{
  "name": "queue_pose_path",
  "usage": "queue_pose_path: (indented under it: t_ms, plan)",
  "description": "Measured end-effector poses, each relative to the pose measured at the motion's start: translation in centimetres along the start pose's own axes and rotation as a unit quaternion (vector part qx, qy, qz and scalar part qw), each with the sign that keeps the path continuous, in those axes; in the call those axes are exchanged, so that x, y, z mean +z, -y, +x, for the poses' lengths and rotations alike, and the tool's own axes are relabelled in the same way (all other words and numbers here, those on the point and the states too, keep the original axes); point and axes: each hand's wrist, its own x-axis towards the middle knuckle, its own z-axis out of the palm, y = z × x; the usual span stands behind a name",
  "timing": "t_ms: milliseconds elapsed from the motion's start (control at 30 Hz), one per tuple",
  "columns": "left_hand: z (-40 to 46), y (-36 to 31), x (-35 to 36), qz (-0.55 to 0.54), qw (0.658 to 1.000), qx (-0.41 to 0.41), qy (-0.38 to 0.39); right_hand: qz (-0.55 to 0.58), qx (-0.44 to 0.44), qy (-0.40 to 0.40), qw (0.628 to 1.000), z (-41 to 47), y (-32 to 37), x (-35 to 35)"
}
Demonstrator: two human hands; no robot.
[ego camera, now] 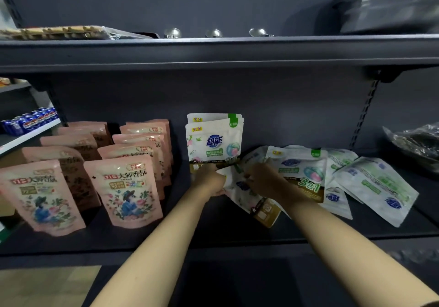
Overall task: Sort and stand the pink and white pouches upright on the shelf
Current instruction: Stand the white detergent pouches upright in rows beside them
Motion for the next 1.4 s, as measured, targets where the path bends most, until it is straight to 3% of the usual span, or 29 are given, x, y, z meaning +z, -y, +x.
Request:
queue_pose_path:
  t_ms: [467, 533, 567, 600, 633, 700, 767, 800, 867, 933, 1000, 1067, 1200, 1300, 1400]
  plan:
    - [-6.8, -6.0, -1.3, 0.162, 0.964, 0.142, -0.159, -0.014, -0.045, 0.007, 0.999, -2.9, -1.8, -1.6]
    - [-7.6, -7.4, -2.4, 0.125, 0.965, 0.167, -0.16, 0.026, -0.034, -0.006, 0.999, -3.6, -1.7, -1.9]
    - [-7.8, -7.9, -2.9, 0.115, 0.964, 0.179, -0.16, 0.118, -0.005, -0.031, 0.992, -3.6, -1.6, -2.1]
    - [-8.0, -8.4, -3.4, 0.112, 0.963, 0.184, -0.16, 0.256, 0.037, -0.04, 0.965, -3.7, -1.2, -2.6]
    - [-8.2, -8.7, -3.7, 0.101, 0.964, 0.184, -0.162, 0.406, 0.061, -0.039, 0.911, -3.6, -0.9, -3.1]
    - [-8.3, -9.1, -4.1, 0.045, 0.969, 0.175, -0.167, 0.637, 0.04, 0.001, 0.77, -4.3, -0.1, -4.3]
    - [-8.1, -9.0, -4.3, -0.041, 0.973, 0.155, -0.167, 0.769, -0.051, 0.108, 0.628, -5.9, 0.5, -5.8]
    - [-8.0, -9.0, -4.4, -0.084, 0.973, 0.142, -0.16, 0.791, -0.081, 0.148, 0.588, -6.3, 0.6, -6.3]
    - [-7.5, -8.8, -4.4, -0.146, 0.971, 0.125, -0.144, 0.797, -0.092, 0.196, 0.564, -6.9, 0.1, -6.5]
    - [-7.0, -8.7, -4.5, -0.167, 0.969, 0.11, -0.147, 0.784, -0.075, 0.196, 0.585, -6.8, -0.4, -5.9]
    - [-6.5, -8.5, -4.5, -0.163, 0.967, 0.115, -0.161, 0.732, -0.051, 0.175, 0.657, -6.7, -0.6, -5.4]
    - [-6.0, -8.1, -4.4, -0.171, 0.961, 0.125, -0.176, 0.695, -0.052, 0.202, 0.688, -6.8, -0.5, -5.1]
    - [-6.1, -7.4, -4.2, -0.192, 0.953, 0.142, -0.185, 0.694, -0.052, 0.172, 0.697, -6.1, 0.3, -5.0]
    - [-6.2, -6.4, -4.0, -0.142, 0.967, 0.148, -0.15, 0.731, -0.056, 0.128, 0.668, -5.3, 0.7, -4.6]
    - [-5.7, -5.1, -3.8, -0.097, 0.978, 0.144, -0.113, 0.727, -0.059, 0.108, 0.675, -4.4, 0.7, -4.6]
